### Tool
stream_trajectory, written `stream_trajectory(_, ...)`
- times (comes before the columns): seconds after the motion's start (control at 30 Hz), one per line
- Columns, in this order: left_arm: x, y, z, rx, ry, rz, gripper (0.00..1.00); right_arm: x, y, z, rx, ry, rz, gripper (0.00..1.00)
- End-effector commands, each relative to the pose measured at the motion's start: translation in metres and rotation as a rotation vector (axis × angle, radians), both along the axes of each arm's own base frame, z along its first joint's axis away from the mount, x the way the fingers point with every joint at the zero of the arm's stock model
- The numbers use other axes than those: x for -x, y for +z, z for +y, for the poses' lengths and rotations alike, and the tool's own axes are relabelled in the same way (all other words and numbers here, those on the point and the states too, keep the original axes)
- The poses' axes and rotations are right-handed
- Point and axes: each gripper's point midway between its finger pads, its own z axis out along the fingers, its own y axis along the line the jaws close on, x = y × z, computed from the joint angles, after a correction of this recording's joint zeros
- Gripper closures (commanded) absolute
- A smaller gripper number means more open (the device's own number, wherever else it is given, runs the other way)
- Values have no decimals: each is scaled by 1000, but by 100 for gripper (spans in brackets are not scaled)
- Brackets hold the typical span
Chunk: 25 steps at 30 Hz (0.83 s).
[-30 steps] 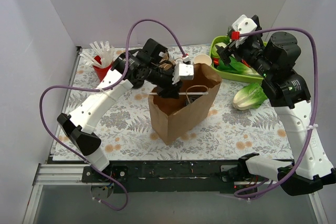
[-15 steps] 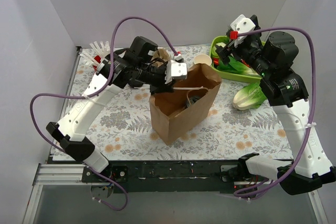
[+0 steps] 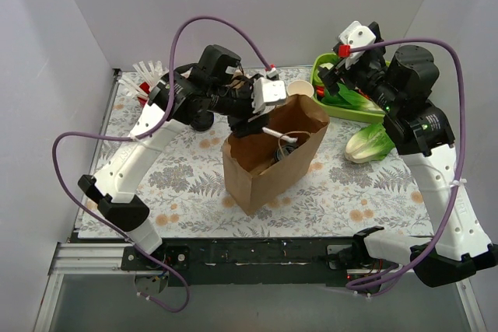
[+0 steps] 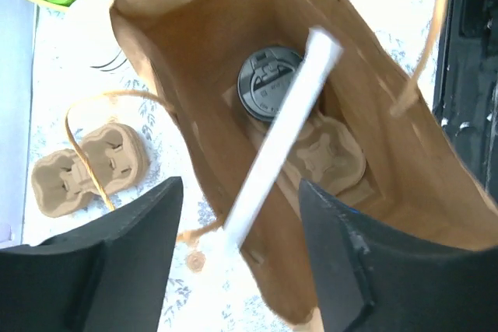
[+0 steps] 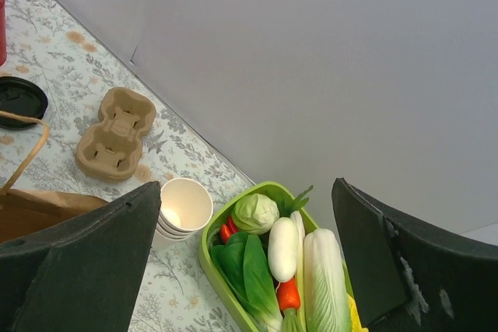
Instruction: Pack the takeout coffee
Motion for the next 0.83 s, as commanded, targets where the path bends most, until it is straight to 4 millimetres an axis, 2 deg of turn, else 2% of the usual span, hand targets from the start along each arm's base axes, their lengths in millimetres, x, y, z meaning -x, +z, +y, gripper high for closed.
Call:
stream_trajectory(0.0,-4,31,-16,117,86,8,34,9,21,-6,-30,-9,-66,2)
stream_trajectory(0.13,-5,64,-21,233,134,3,25,11,19,-9,-23,-24,-53,2)
stream_trajectory(0.23,-13,76,-18,272,203,-19,20,10,6,-7,11,-12,22,2)
stream_trajectory(0.3,-30,87,-7,303,317,-71,12,5,-2,-10,-22,-49,88,2)
stream_trajectory(0.33,-37,91,-1,312,369,-95,7,-5,-3,-25,-59,-162,104,2)
stream_trajectory(0.37,-51,97,8,335,430,-124,5,-12,-3,-32,-115,-228,117,2)
stream_trajectory(0.4,-56,105,19,363,481,-140,4,-20,-1,-35,-153,-274,128,2)
stream_trajectory(0.43,-68,110,34,374,560,-166,2,-25,-2,-49,-203,-374,153,2)
stream_trajectory(0.47,-87,118,54,415,646,-191,2,-24,15,-55,-239,-405,134,2)
stream_trajectory(0.5,-91,128,71,451,689,-205,2,-34,11,-55,-243,-439,155,2)
stream_trajectory(0.53,-102,138,90,494,780,-228,2,-35,7,-63,-252,-494,176,2)
stream_trajectory(0.57,-115,143,118,510,865,-255,2,-35,18,-66,-268,-510,160,2)
stream_trajectory(0.6,-120,139,131,513,908,-261,2,-39,13,-66,-259,-522,172,2)
stream_trajectory(0.63,-118,152,148,554,958,-298,2,-40,14,-68,-259,-531,164,2)
stream_trajectory(0.67,-120,153,163,560,997,-317,2,-41,12,-69,-248,-537,168,2)
stream_trajectory(0.7,-122,145,169,547,1017,-315,2,-44,11,-69,-248,-545,171,2)
stream_trajectory(0.73,-118,150,177,569,1039,-329,2,-46,11,-73,-255,-579,171,2)
stream_trajectory(0.8,-119,146,189,572,1082,-320,2,-52,13,-74,-269,-602,168,2)
